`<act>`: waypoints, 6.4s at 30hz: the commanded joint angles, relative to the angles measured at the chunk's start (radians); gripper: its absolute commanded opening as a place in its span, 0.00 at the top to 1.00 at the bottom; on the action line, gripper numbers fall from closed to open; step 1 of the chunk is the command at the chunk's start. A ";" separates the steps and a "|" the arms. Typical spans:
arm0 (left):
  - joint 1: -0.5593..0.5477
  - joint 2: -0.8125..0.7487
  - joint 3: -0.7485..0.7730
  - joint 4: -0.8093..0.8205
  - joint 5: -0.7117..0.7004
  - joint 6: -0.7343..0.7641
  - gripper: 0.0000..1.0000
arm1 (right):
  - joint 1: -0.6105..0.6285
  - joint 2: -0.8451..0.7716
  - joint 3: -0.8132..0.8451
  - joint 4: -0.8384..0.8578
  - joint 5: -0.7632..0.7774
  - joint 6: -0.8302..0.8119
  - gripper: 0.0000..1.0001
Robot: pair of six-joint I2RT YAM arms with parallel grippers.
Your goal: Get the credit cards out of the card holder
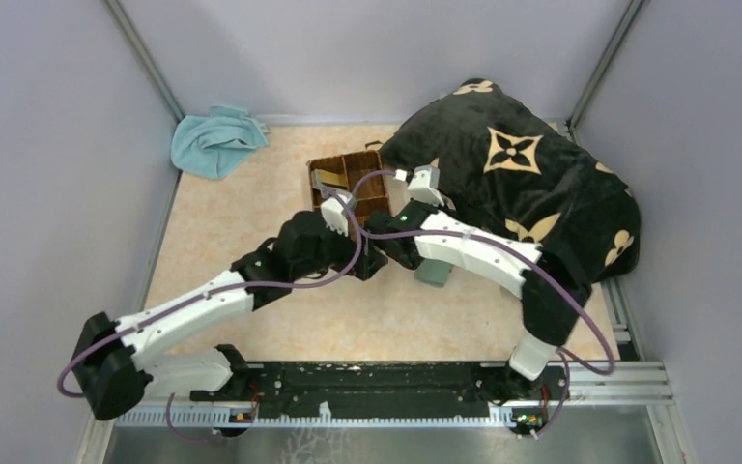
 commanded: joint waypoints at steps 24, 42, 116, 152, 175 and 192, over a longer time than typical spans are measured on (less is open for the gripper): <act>-0.061 0.049 -0.013 0.239 -0.137 0.030 0.13 | -0.391 -0.603 -0.759 1.216 -1.202 -0.463 0.43; -0.082 0.158 -0.046 0.238 -0.132 0.016 0.11 | -0.463 -0.405 -0.881 1.510 -1.388 -0.463 0.63; -0.071 -0.257 -0.112 0.130 -0.180 -0.072 0.02 | -0.197 -0.882 -0.699 1.266 -1.570 -0.694 1.00; -0.032 -0.019 -0.188 0.099 -0.232 -0.098 0.03 | -0.119 -0.551 -0.432 1.209 -1.294 -0.715 1.00; -0.031 -0.066 -0.139 -0.022 -0.244 -0.054 0.00 | -0.182 -0.534 -0.649 1.282 -1.278 -0.693 0.01; 0.035 -0.322 -0.213 -0.142 -0.361 -0.266 0.00 | -0.181 -0.549 -0.462 1.026 -0.910 -0.715 0.01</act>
